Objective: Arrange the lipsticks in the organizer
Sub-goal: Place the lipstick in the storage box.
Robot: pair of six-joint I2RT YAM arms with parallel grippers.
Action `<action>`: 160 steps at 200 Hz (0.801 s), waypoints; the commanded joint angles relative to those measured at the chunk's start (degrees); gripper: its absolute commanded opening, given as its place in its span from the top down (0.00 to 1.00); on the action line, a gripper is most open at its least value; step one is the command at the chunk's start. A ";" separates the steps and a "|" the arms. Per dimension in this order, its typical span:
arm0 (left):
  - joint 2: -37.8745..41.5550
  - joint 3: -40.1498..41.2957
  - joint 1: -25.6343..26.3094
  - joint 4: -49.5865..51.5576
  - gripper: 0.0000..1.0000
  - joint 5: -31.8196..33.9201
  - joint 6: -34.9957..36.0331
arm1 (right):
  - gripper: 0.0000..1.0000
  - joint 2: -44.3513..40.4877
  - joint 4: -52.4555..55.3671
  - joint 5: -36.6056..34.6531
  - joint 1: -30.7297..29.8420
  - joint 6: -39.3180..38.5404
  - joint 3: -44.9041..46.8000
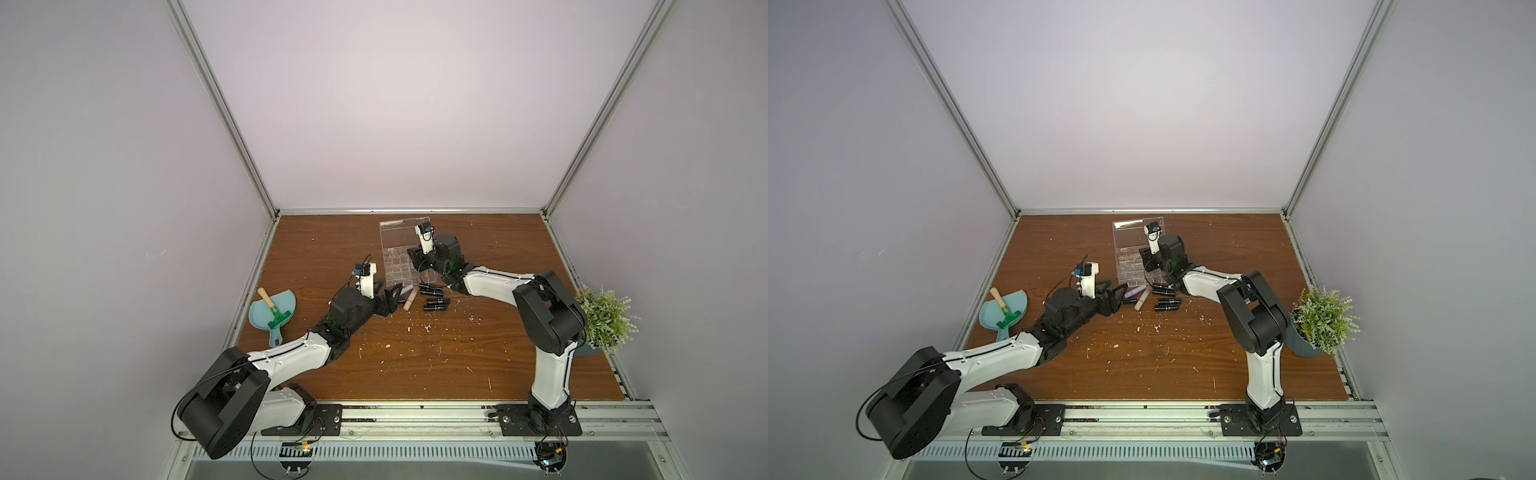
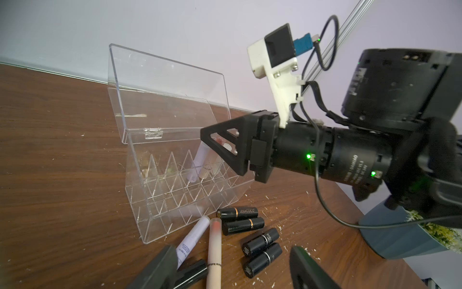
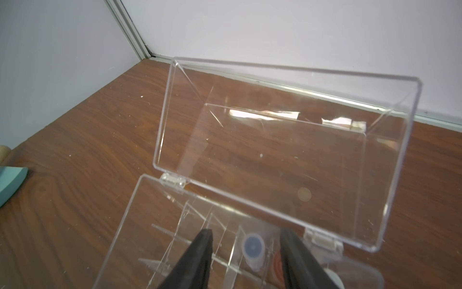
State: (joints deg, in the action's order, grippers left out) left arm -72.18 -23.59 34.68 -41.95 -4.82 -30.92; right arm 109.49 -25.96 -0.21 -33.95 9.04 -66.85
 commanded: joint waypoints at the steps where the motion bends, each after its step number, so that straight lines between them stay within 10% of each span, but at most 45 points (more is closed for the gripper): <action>1: -1.25 0.83 -1.38 -3.26 0.26 -0.75 -1.27 | 0.47 -7.63 -3.57 -1.06 0.36 1.12 3.74; 160: -11.48 -0.41 -2.65 -12.74 0.31 -10.66 -1.92 | 0.52 -25.17 -6.39 5.13 9.86 7.72 25.99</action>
State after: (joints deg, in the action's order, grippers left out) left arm -84.86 -23.70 30.11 -53.01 -12.93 -35.03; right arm 89.91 -30.28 3.57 -25.80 15.07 -44.07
